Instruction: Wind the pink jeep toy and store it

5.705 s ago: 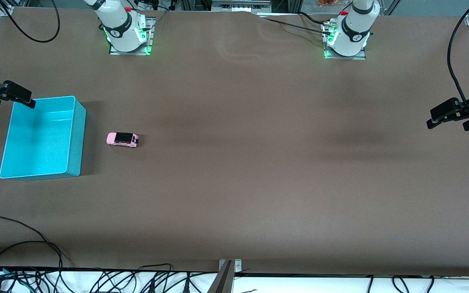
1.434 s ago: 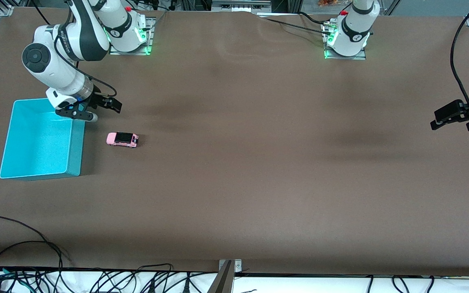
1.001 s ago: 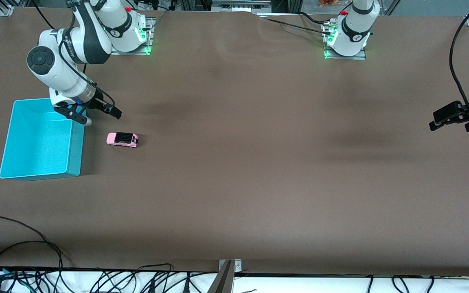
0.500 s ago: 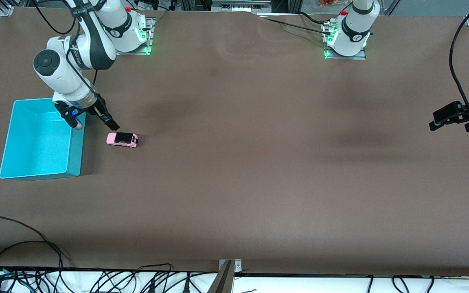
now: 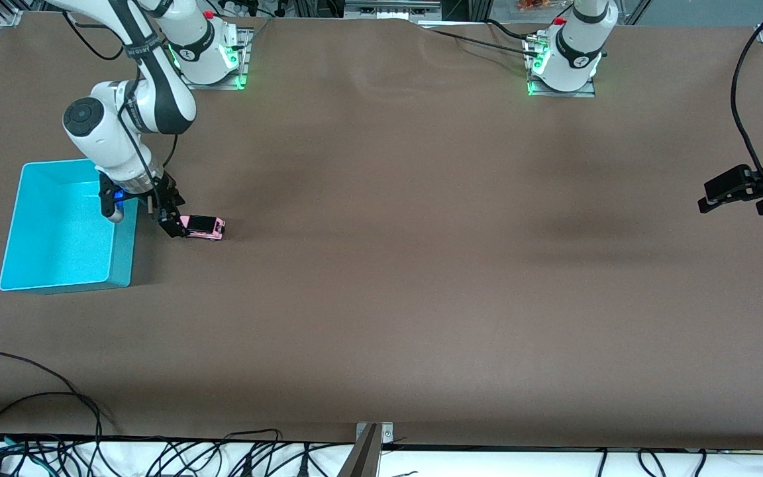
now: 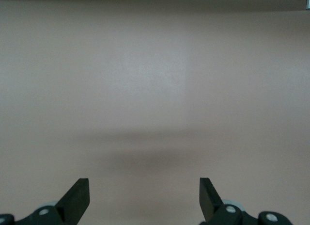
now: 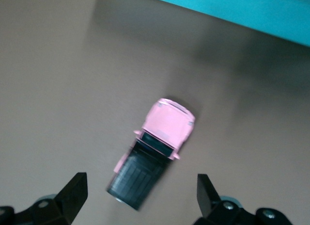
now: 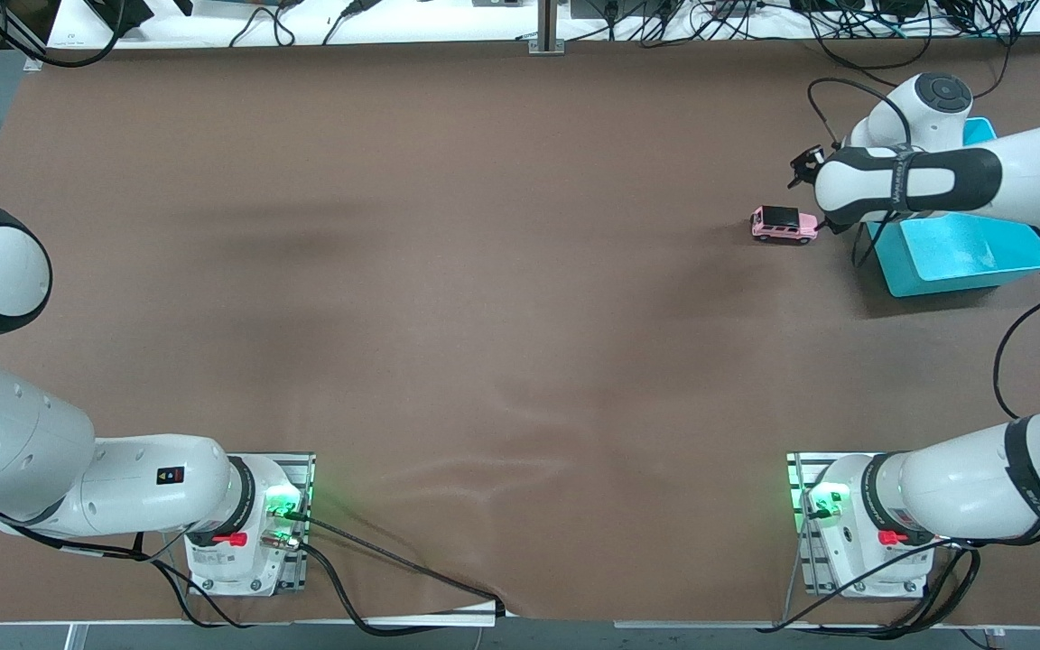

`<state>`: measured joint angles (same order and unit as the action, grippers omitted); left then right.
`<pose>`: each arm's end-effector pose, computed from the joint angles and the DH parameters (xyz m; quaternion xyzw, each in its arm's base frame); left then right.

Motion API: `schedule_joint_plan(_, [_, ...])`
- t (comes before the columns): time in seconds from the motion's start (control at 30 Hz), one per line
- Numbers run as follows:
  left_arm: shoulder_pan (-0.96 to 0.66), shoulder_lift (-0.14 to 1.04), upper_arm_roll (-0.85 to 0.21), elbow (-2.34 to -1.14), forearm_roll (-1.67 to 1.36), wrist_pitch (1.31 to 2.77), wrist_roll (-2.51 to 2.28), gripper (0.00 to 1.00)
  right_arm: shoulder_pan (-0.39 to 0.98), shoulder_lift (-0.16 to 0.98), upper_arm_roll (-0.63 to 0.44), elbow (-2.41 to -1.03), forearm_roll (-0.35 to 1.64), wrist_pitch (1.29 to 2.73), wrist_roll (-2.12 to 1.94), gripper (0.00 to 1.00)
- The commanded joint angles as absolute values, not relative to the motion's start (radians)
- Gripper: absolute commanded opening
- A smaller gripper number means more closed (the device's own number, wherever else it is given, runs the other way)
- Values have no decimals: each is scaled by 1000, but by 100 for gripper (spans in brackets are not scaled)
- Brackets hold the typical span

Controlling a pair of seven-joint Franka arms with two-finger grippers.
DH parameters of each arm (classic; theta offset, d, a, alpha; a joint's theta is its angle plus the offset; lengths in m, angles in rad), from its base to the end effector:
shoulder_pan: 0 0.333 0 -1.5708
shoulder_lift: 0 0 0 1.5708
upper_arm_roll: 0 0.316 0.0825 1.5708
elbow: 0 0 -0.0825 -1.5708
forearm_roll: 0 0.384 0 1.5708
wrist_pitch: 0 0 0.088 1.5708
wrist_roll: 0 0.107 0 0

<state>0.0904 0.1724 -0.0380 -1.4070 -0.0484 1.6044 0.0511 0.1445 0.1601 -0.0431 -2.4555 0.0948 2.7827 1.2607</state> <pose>0.6101 0.0291 0.6048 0.9995 0.0015 0.0140 0.0268 0.4983 0.0461 0.2503 -0.8097 0.5806 -0.0543 0.0657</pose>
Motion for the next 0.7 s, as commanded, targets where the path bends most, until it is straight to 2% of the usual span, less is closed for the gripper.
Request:
schedule_joint_plan(0.0, [92,169,-43,-1408,-25,1606,75,100,144,241,-41,-2392,115,2810,1356,100])
schedule_joint_plan(0.67, [92,169,-43,-1408,-25,1606,75,100,186,313,-40,-2384,124,2804,1396,100])
